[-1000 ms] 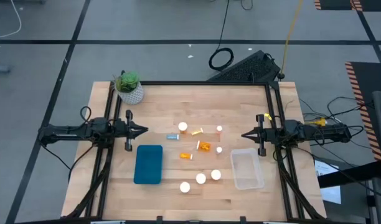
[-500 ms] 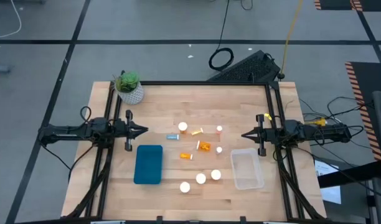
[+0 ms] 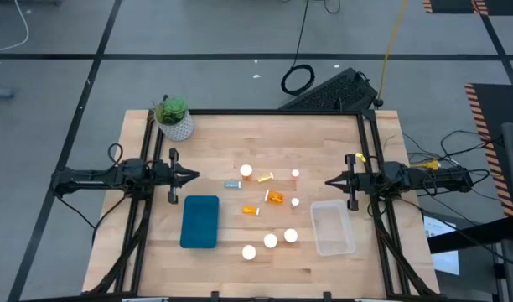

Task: Pick and place medicine bottles into bin by pill shape (circle, oval)

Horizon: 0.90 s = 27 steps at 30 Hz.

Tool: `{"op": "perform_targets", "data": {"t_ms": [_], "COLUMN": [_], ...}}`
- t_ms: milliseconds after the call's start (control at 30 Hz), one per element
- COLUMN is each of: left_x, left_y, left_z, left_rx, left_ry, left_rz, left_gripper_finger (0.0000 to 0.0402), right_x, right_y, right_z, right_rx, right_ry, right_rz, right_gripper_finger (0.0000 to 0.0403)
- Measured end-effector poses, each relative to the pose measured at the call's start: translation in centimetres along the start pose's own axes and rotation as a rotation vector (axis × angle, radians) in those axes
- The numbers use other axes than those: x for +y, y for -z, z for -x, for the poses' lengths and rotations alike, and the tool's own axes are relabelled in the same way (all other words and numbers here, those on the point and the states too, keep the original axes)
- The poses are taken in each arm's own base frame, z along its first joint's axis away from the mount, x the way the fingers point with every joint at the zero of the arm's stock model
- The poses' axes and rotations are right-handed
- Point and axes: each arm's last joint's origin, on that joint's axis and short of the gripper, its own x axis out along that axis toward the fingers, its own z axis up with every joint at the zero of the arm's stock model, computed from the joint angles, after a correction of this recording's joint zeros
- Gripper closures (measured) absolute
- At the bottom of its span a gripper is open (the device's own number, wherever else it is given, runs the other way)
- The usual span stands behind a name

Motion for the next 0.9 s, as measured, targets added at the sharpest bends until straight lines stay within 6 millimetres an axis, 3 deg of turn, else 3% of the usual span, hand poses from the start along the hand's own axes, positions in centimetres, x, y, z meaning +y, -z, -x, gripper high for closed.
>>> {"op": "perform_targets", "data": {"t_ms": [900], "left_x": [0.0], "left_y": [-0.01], "left_z": [0.0], "left_rx": [0.0], "left_ry": [0.0], "left_rz": [0.0], "left_gripper_finger": [0.0369], "right_x": [-0.02], "right_y": [-0.05], "right_z": [0.0], "right_rx": [-0.005], "right_ry": [0.003], "right_rz": [-0.002], "right_gripper_finger": [0.0403]}}
